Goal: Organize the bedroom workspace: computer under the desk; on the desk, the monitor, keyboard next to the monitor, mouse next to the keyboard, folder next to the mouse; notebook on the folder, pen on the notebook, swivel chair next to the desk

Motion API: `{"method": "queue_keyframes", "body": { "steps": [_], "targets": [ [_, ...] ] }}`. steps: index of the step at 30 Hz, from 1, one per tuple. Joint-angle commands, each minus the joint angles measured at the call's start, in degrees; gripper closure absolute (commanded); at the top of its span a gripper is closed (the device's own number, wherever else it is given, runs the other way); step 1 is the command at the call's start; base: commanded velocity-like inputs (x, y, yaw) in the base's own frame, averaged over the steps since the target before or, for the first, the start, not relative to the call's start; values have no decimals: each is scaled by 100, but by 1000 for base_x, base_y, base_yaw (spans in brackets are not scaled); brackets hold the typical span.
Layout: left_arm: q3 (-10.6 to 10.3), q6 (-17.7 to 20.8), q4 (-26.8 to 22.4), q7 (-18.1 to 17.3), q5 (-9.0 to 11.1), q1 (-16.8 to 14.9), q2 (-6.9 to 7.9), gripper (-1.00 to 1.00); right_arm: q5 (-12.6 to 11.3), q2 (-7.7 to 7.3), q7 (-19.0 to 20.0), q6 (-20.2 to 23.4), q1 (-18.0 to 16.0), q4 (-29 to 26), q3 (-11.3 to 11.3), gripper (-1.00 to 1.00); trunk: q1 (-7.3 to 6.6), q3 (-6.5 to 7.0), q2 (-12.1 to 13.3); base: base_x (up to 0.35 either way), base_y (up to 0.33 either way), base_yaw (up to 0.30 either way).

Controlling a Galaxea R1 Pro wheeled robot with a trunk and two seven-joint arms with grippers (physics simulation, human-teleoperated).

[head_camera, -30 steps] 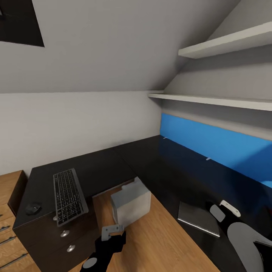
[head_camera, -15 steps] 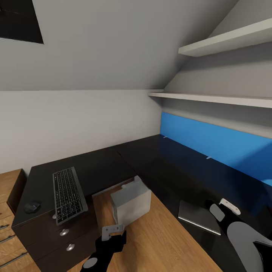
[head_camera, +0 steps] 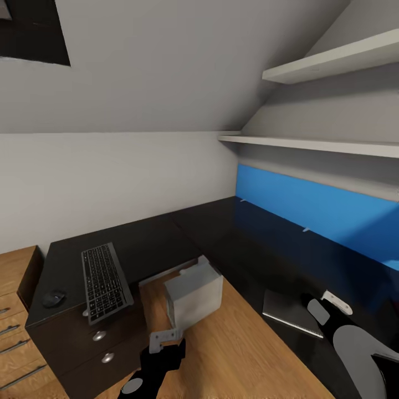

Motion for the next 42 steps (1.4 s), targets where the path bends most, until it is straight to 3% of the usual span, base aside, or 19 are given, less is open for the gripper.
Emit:
{"method": "queue_keyframes", "body": {
  "steps": [1, 23, 42],
  "targets": [
    [-9, 12, -7, 48, 50, -5, 2, -100, -115, -1, -40, 43, 2, 72, -48, -100, -2, -7, -4, -124, 63, 0],
    [-17, 12, 2, 42, 41, -5, 1, -100, -102, 8, -31, 39, 2, 72, -46, -100, -2, -7, -4, -98, 135, 0],
    [-23, 12, 11, 57, 50, -5, -2, -100, -96, -1, -31, 39, 2, 72, -48, -100, -2, -7, -4, -1, 14, 0]
  ]
}}
